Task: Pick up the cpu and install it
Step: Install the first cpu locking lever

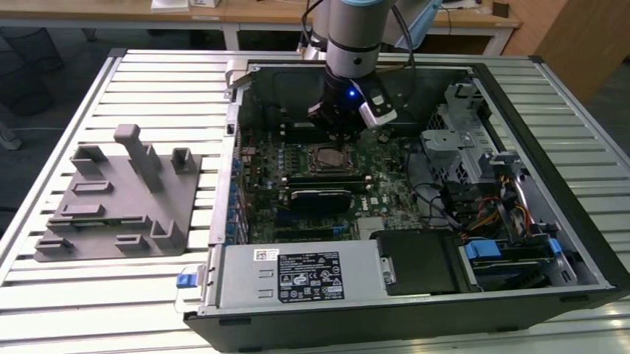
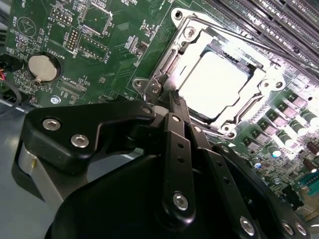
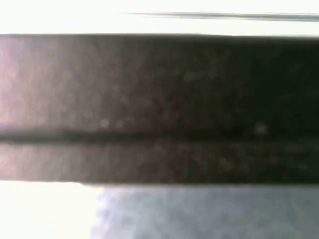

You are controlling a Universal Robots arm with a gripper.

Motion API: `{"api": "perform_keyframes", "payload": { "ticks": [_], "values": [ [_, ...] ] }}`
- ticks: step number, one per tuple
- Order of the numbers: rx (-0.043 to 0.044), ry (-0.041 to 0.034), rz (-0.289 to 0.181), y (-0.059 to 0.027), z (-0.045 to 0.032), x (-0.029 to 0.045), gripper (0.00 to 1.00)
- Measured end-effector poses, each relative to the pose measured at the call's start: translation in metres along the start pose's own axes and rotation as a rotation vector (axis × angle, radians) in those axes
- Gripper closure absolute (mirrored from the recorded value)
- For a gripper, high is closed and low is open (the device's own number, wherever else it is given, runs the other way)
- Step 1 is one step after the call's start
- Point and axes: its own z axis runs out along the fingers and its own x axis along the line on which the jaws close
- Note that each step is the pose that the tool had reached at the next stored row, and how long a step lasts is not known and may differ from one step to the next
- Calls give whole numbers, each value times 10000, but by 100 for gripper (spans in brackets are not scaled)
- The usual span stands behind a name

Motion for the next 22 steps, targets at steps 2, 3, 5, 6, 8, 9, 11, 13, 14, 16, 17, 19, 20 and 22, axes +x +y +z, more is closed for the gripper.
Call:
{"api": "perform_keyframes", "payload": {
  "ticks": [2, 3, 5, 6, 8, 9, 11, 13, 14, 16, 17, 19, 20, 22],
  "values": [
    [-18, -11, 0, 4, -21, -1, 89],
    [-7, -4, 1, 2, -43, 1, 89],
    [-1, -1, 2, 2, -86, 4, 89],
    [0, 0, 1, 2, -110, 6, 89],
    [1, 0, 2, 3, -154, 12, 89],
    [1, 1, 1, 3, -176, 16, 89],
    [0, 0, 1, 4, -210, 28, 89],
    [-6, -9, 0, 4, -227, 51, 89],
    [-16, -21, 0, 4, -230, 67, 89],
    [-40, -51, 1, 3, -233, 105, 89],
    [-50, -66, 0, 3, -234, 122, 89],
    [-59, -88, 0, 3, -237, 145, 89],
    [-64, -94, 0, 3, -240, 150, 89],
    [-74, -98, -1, 3, -248, 150, 89]
  ]
}}
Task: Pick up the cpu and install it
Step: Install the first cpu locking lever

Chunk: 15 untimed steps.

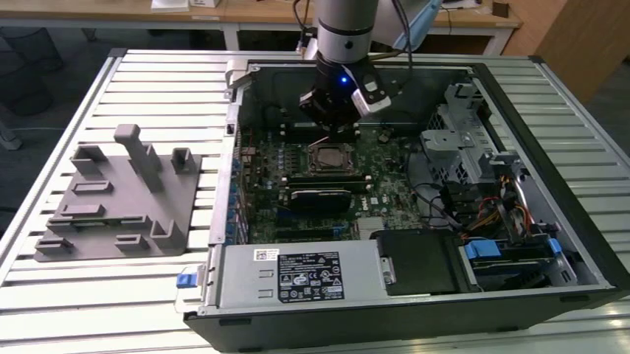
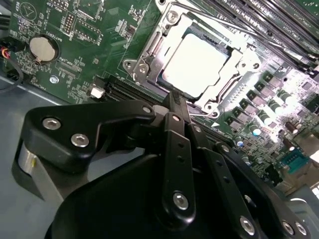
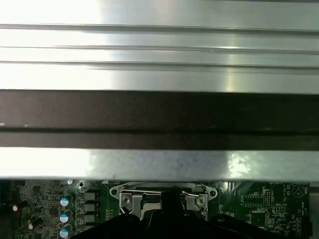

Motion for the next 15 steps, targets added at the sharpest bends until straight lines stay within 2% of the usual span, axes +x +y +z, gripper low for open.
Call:
{"api": "perform_keyframes", "payload": {
  "ticks": [2, 8, 15],
  "values": [
    [-12, 0, 1, 0, -6, 0, 89],
    [-24, -1, -3, 5, -88, 1, 89],
    [-24, 0, -3, 13, -88, 1, 89]
  ]
}}
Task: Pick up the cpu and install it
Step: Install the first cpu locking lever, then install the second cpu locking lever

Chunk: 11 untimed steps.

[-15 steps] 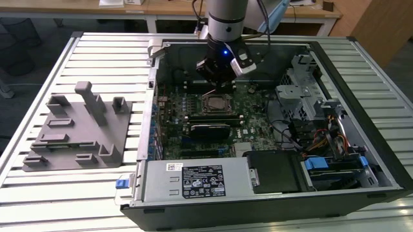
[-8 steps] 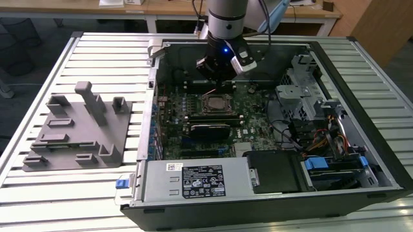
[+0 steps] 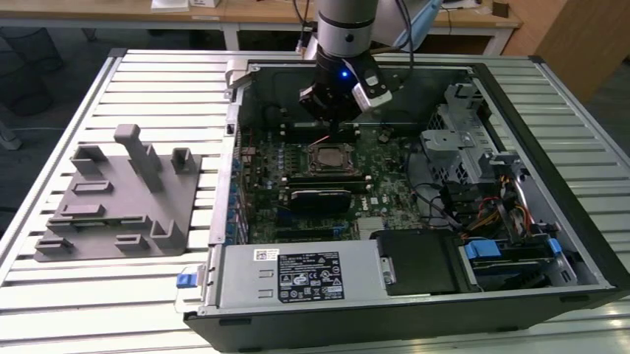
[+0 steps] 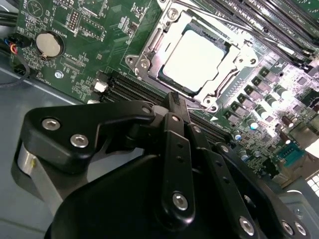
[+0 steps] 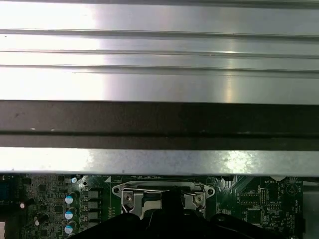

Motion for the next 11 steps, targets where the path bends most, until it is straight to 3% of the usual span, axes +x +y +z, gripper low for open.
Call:
{"api": "perform_keyframes", "payload": {
  "ticks": [11],
  "values": [
    [2, -3, 108, 0, 0, 10, 89]
  ]
}}
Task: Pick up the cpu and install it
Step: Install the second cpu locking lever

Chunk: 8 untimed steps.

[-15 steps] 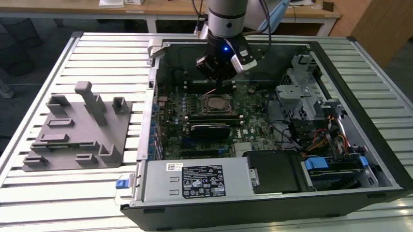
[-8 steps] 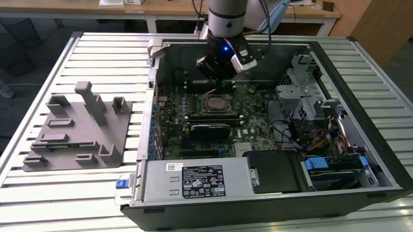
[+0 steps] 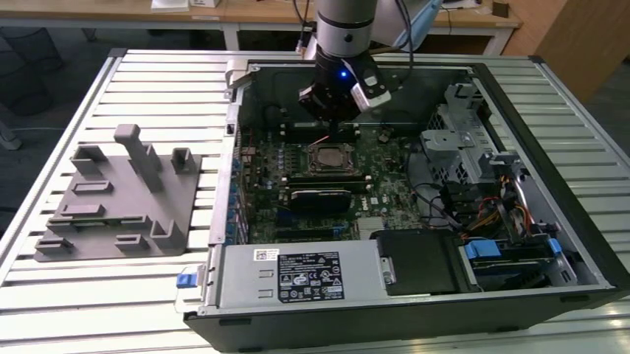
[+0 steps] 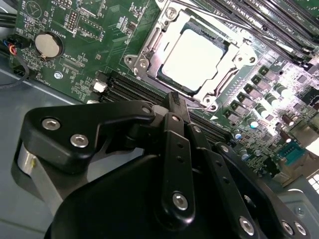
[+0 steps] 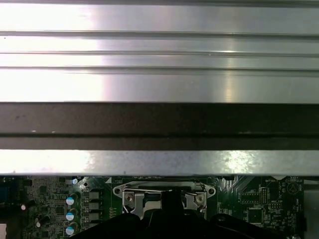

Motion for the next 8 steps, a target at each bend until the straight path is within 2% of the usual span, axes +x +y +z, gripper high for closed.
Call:
{"api": "perform_keyframes", "payload": {
  "ticks": [8],
  "values": [
    [0, 0, 1, 30, 5, 0, 89]
  ]
}}
